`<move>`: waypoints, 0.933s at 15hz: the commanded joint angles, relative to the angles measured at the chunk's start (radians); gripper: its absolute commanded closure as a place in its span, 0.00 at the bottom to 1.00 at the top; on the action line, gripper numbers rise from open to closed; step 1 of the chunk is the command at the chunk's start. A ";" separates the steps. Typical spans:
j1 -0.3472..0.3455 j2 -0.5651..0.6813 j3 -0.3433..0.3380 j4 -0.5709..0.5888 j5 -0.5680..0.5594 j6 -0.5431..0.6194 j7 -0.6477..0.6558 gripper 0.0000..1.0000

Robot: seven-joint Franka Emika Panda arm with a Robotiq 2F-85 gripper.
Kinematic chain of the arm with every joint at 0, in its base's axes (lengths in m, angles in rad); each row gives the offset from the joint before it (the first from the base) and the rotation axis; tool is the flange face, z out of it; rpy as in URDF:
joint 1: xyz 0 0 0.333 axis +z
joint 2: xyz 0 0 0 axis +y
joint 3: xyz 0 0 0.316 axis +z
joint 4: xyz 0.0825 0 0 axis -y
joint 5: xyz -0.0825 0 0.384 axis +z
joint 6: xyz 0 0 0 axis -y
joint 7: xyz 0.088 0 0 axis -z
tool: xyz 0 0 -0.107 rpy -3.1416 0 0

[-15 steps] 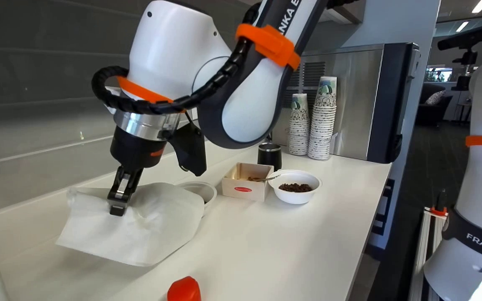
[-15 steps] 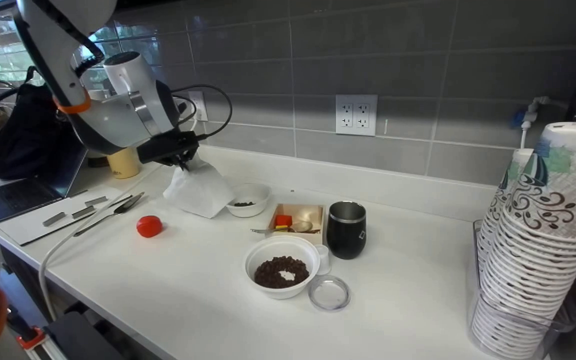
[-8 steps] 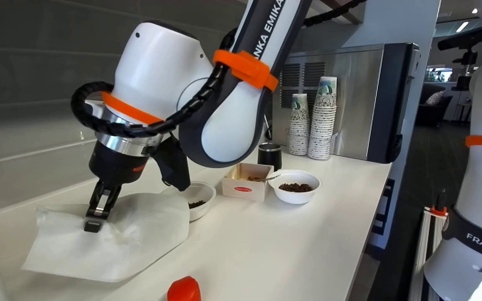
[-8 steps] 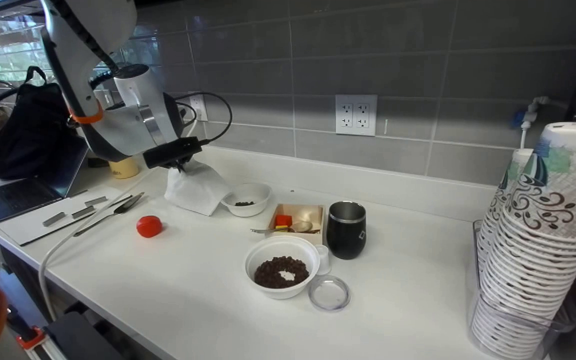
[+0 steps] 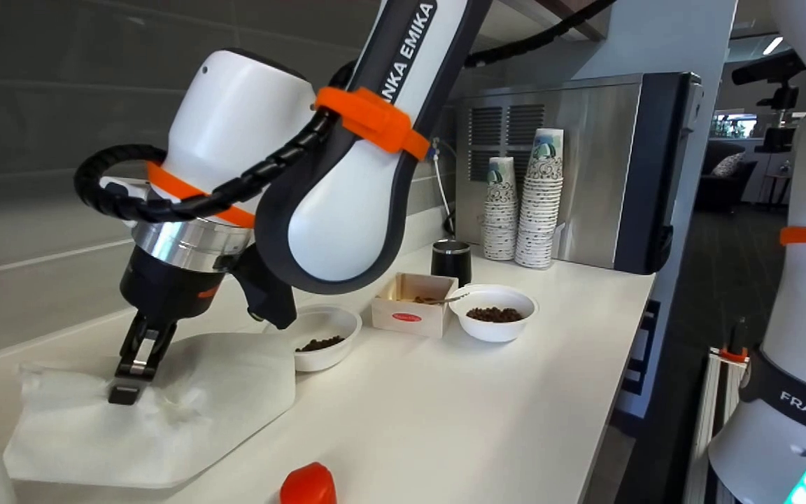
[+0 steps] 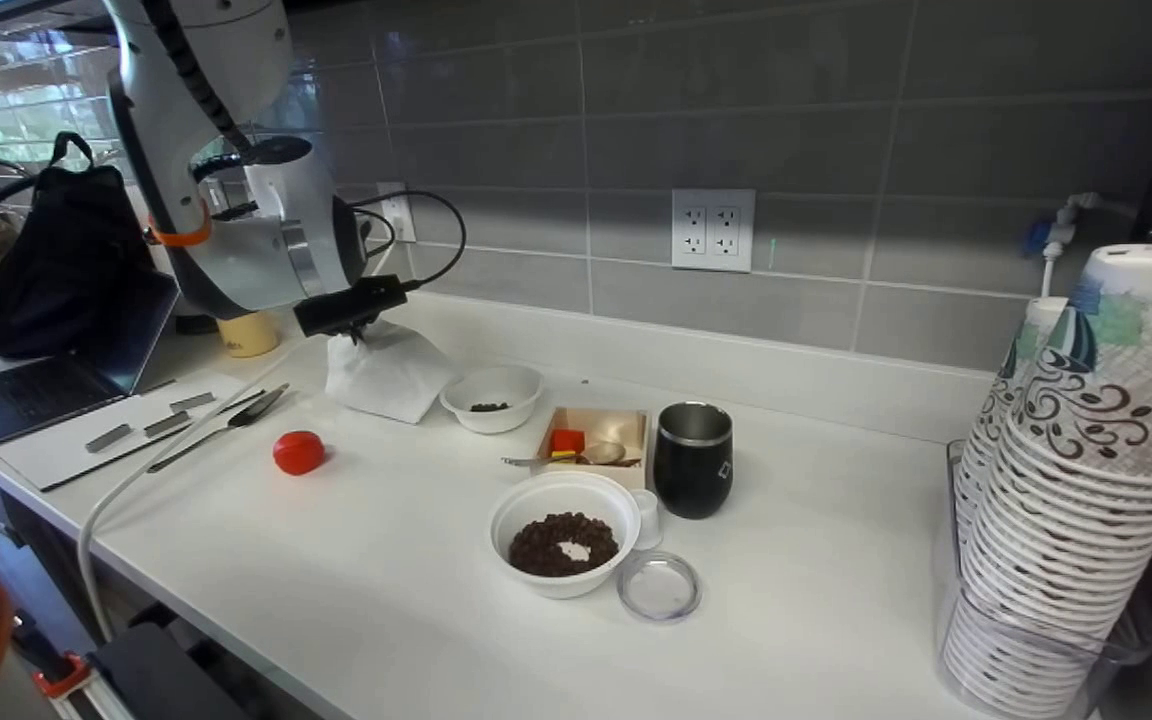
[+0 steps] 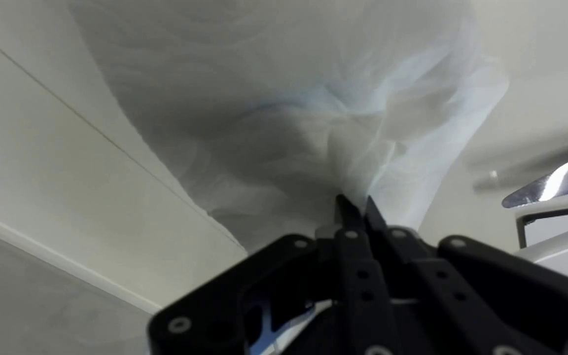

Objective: Use the napkin to wipe the surface

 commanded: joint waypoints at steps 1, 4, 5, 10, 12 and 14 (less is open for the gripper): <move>0.004 0.001 -0.028 0.019 0.079 -0.040 -0.044 0.67; 0.034 -0.031 -0.097 0.010 0.041 -0.086 0.024 0.42; 0.035 -0.040 -0.090 -0.005 0.102 -0.079 -0.032 0.36; -0.032 -0.141 0.035 -0.075 0.107 -0.200 -0.034 0.01; 0.057 -0.254 -0.025 -0.126 0.150 -0.329 0.003 0.00; 0.079 -0.349 -0.033 -0.173 0.067 -0.427 0.155 0.00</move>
